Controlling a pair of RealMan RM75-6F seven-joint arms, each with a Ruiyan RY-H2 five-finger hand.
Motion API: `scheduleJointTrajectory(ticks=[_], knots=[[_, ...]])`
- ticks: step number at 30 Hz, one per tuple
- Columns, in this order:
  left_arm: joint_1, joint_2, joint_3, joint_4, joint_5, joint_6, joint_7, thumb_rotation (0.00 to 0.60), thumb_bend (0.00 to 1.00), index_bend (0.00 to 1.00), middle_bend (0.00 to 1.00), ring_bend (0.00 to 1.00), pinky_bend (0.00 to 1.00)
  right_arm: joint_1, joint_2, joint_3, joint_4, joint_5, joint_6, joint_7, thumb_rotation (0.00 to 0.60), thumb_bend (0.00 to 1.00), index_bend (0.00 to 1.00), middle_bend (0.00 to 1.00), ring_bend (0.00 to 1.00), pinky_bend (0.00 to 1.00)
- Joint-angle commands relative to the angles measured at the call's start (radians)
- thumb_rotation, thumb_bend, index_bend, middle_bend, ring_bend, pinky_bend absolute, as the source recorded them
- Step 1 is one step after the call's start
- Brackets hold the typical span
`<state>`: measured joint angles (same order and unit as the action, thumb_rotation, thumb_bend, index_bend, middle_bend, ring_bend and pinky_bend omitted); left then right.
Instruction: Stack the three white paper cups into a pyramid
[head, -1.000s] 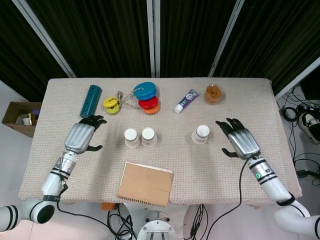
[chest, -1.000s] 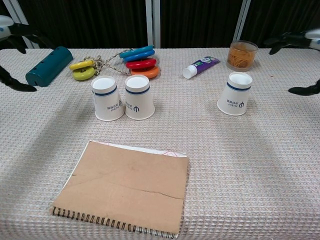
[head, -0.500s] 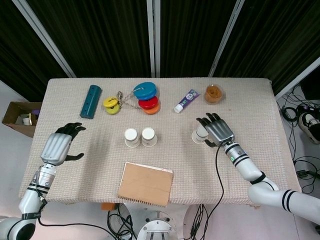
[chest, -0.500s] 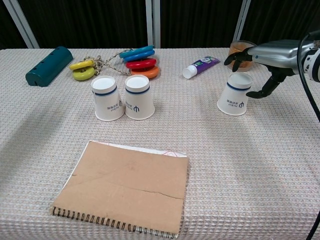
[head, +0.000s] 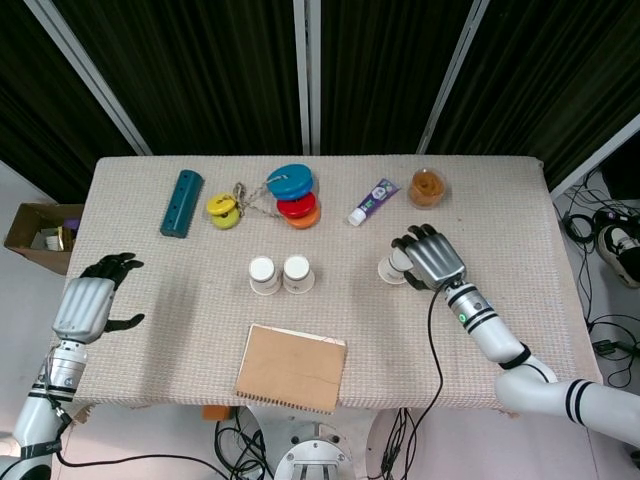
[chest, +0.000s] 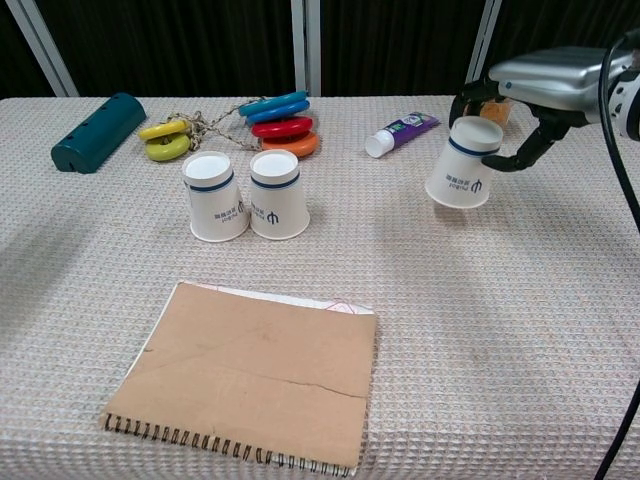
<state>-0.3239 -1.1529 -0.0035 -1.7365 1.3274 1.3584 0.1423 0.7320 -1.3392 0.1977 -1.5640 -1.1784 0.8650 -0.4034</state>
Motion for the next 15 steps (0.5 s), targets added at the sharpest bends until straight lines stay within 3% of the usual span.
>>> scheduleJointTrajectory(ticks=[1, 7, 15], knots=[[0.009, 0.002, 0.004, -0.002, 0.009, 0.002, 0.0, 0.6, 0.11, 0.23, 0.15, 0.14, 0.27, 0.034, 0.066, 0.052, -0.122, -0.036, 0.032, -0.006, 0.6, 0.4, 0.43, 0.41, 0.16, 0.23], [0.027, -0.002, 0.005, 0.002, 0.024, 0.001, -0.012, 0.6, 0.11, 0.23, 0.15, 0.14, 0.27, 0.174, 0.044, 0.129, -0.186, 0.07, -0.048, -0.085, 0.6, 0.4, 0.43, 0.4, 0.16, 0.23], [0.052, -0.009, 0.004, 0.026, 0.032, 0.0, -0.047, 0.6, 0.11, 0.23, 0.15, 0.14, 0.27, 0.396, -0.08, 0.147, -0.122, 0.32, -0.088, -0.285, 0.6, 0.4, 0.43, 0.39, 0.16, 0.23]])
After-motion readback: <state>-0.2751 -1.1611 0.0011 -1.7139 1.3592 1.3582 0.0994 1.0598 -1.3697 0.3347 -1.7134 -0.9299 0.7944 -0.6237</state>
